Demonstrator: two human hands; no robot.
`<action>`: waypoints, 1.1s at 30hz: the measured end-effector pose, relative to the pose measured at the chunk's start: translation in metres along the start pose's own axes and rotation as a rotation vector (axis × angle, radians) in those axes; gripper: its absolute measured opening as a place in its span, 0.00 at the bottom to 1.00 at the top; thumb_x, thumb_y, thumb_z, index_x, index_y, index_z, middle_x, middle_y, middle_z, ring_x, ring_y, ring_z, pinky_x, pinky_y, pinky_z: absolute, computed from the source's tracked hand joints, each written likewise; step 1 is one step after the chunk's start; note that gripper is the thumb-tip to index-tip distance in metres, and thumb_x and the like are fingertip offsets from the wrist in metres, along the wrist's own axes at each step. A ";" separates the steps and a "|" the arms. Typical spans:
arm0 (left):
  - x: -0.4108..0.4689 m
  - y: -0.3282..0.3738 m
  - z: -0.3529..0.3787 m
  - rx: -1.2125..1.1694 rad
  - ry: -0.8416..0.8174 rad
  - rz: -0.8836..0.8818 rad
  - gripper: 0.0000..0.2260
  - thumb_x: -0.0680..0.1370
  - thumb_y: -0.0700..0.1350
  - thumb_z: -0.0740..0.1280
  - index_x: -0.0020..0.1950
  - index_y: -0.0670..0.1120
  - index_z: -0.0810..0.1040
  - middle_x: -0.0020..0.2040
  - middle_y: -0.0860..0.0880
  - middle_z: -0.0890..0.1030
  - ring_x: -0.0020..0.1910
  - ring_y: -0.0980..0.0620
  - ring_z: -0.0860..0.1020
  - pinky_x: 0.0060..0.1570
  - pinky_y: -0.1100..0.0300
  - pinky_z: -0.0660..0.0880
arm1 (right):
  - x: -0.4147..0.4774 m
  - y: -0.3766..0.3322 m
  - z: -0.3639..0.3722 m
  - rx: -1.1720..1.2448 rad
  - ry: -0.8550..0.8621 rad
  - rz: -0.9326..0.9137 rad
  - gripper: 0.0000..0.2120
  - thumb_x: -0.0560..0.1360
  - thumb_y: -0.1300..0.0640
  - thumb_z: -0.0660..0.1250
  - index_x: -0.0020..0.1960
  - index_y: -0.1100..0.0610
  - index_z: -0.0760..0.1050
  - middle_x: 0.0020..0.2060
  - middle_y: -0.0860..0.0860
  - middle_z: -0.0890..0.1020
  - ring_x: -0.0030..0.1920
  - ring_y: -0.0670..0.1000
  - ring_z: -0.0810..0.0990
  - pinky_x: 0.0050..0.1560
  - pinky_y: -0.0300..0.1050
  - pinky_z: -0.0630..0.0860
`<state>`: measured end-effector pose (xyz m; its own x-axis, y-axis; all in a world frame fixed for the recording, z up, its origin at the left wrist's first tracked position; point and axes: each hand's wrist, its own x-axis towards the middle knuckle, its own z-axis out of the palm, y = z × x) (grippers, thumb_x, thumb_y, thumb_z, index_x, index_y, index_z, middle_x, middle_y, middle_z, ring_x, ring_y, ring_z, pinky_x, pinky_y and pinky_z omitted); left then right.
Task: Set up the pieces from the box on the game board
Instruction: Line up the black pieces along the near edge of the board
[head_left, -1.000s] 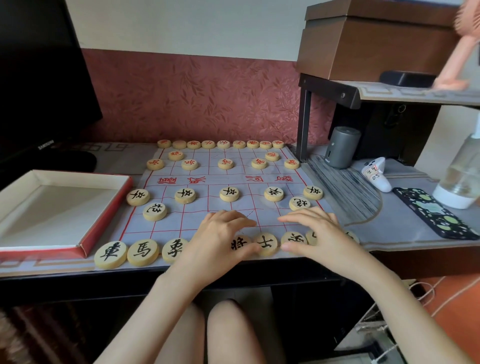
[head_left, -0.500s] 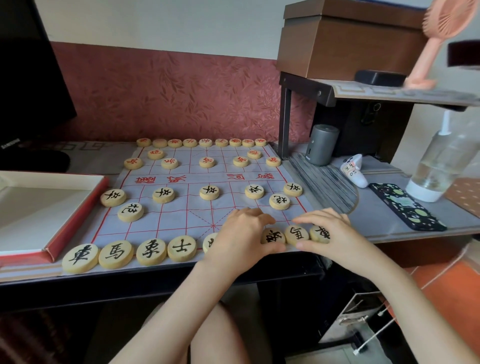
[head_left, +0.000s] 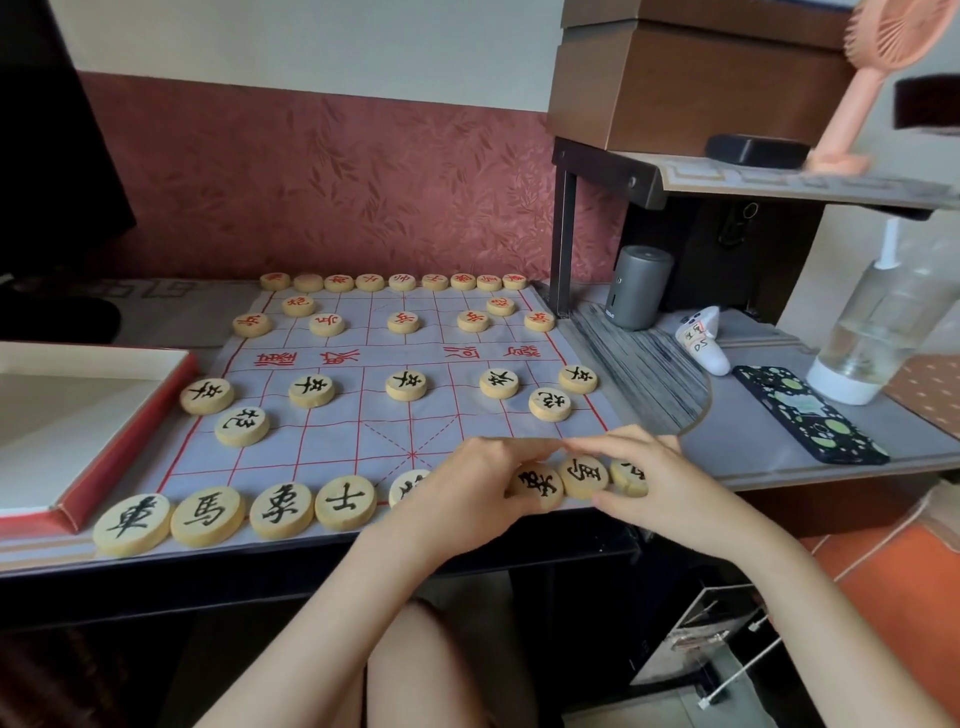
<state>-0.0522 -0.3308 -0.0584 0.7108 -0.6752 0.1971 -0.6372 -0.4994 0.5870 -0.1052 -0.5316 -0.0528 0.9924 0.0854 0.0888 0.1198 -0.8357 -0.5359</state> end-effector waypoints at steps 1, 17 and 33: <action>0.000 0.000 -0.001 -0.018 -0.011 0.016 0.23 0.74 0.44 0.67 0.68 0.54 0.69 0.63 0.55 0.76 0.47 0.63 0.77 0.46 0.75 0.68 | -0.001 0.000 -0.001 0.036 -0.015 0.002 0.25 0.73 0.55 0.68 0.65 0.36 0.67 0.59 0.34 0.68 0.61 0.41 0.60 0.62 0.36 0.56; 0.006 -0.002 0.009 0.060 0.166 0.018 0.22 0.69 0.53 0.72 0.62 0.50 0.75 0.52 0.52 0.79 0.53 0.55 0.75 0.58 0.58 0.69 | 0.004 0.001 0.000 0.011 -0.045 0.019 0.24 0.74 0.56 0.68 0.63 0.35 0.67 0.56 0.34 0.68 0.59 0.42 0.61 0.59 0.37 0.58; 0.001 -0.002 0.012 0.071 0.201 -0.005 0.23 0.69 0.52 0.72 0.62 0.49 0.75 0.55 0.51 0.78 0.56 0.52 0.74 0.58 0.58 0.69 | 0.006 0.006 0.002 0.016 -0.037 0.003 0.23 0.72 0.53 0.69 0.60 0.32 0.67 0.54 0.37 0.71 0.59 0.44 0.61 0.59 0.37 0.59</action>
<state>-0.0540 -0.3365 -0.0688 0.7547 -0.5541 0.3512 -0.6478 -0.5447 0.5327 -0.0986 -0.5349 -0.0569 0.9930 0.1035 0.0565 0.1175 -0.8270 -0.5498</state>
